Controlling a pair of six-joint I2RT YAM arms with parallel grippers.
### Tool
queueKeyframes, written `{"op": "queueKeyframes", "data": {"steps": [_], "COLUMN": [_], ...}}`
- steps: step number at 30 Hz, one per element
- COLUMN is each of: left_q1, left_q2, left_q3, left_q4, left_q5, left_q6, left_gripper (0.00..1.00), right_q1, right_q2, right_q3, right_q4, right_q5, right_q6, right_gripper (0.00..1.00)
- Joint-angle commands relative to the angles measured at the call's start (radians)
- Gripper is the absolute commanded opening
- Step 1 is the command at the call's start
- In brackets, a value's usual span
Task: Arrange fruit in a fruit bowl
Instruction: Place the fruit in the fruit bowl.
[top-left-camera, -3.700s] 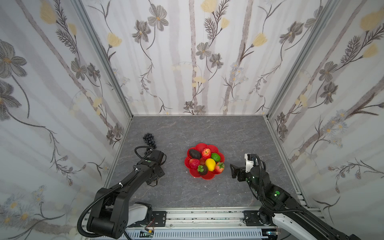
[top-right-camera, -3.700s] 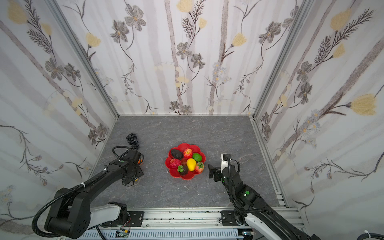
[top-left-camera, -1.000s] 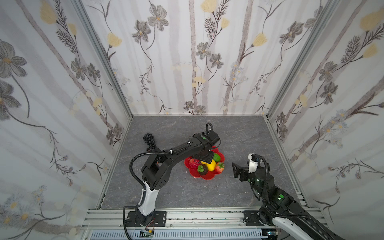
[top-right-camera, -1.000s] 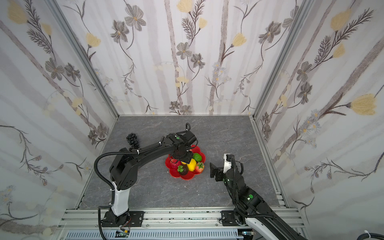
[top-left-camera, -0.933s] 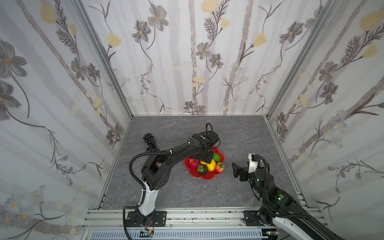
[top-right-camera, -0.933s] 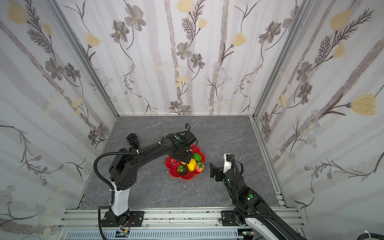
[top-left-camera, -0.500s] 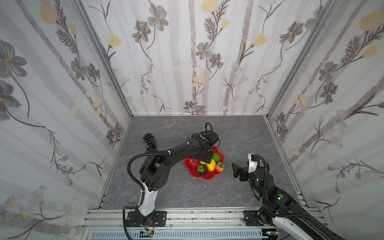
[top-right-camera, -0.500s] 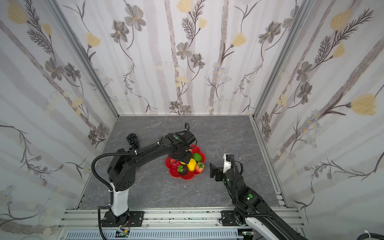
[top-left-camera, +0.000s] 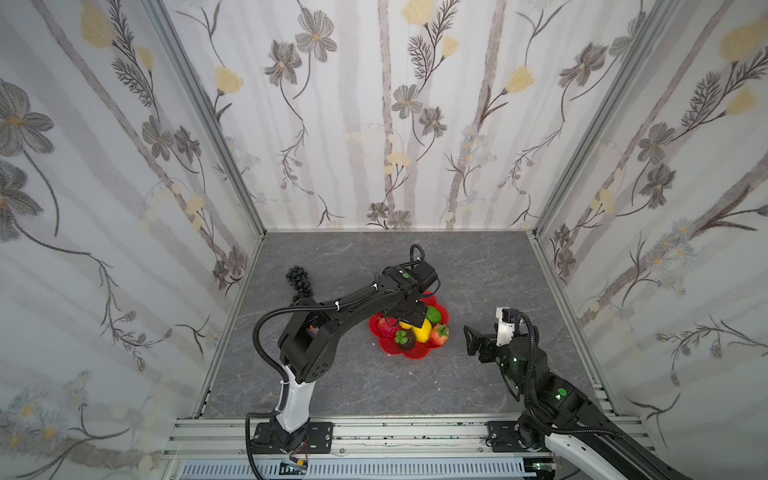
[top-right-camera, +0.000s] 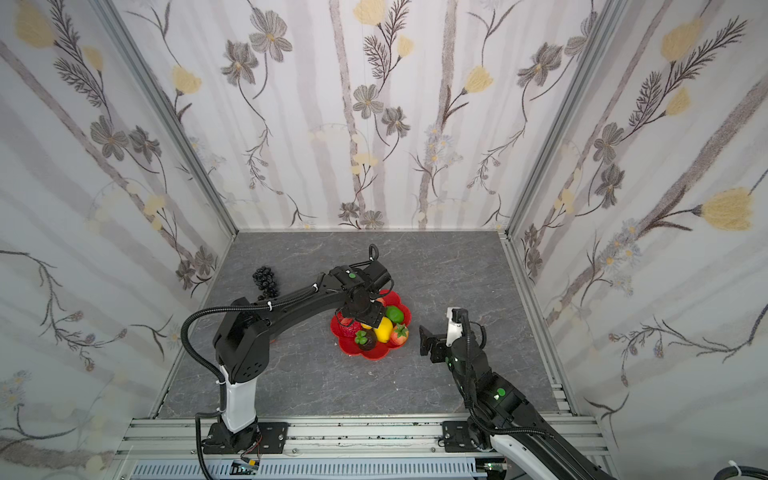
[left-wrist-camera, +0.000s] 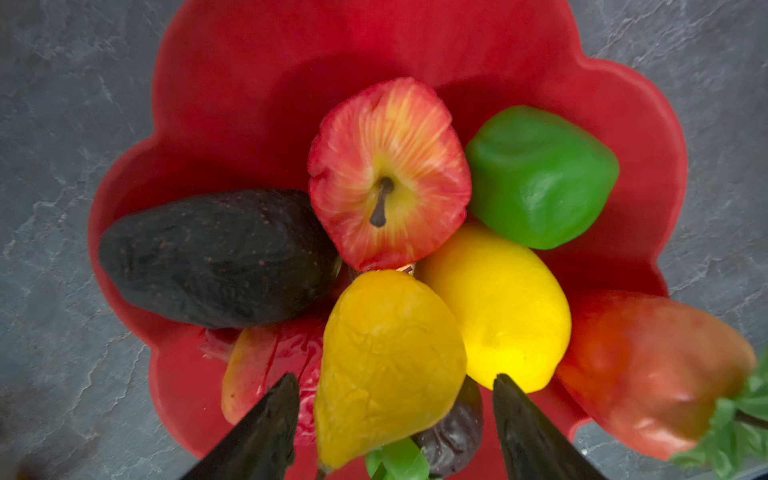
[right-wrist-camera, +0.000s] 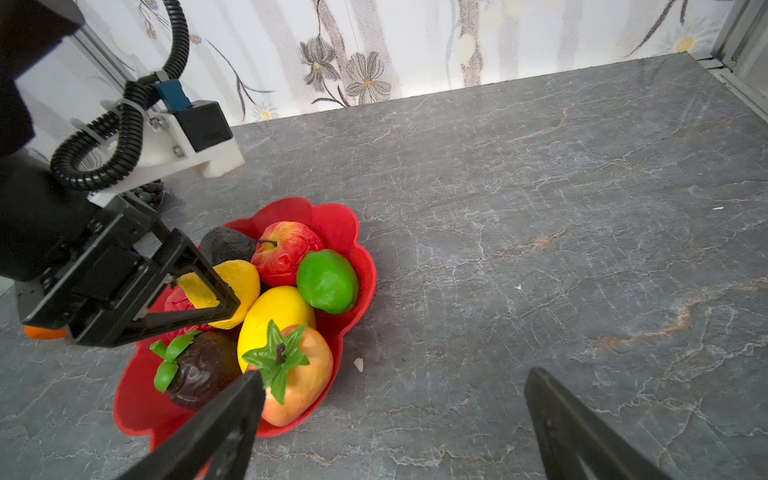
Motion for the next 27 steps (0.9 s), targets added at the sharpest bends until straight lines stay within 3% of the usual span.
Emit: {"op": "queueKeyframes", "data": {"steps": [1,6,13,22,27], "left_q1": [0.0,0.001,0.06,0.306,0.445], "left_q2": [-0.048,-0.168,-0.383,-0.679,-0.691], "left_q3": [-0.024,-0.107,-0.293,-0.552,-0.61], "left_q4": [0.019,0.088,0.122,0.109,0.105], "left_q5": [-0.027,-0.057,-0.141,-0.173,-0.179], "left_q6": [-0.016,-0.045,-0.116,-0.213,-0.223], "left_gripper": [0.79,0.84,0.82,0.82,0.8], "right_q1": [0.0,0.001,0.001,0.0,0.0], "right_q2": [0.0,-0.003,-0.017,-0.052,-0.053], "right_q3": [-0.003,-0.003,-0.003,-0.007,-0.008], "right_q4": [0.023,0.022,0.013,0.002,0.001], "right_q5": [0.015,0.013,0.011,0.013,0.01], "right_q6": [-0.003,-0.002,0.0,0.001,0.005], "right_gripper": [0.98,0.98,0.98,0.98,0.98]}}
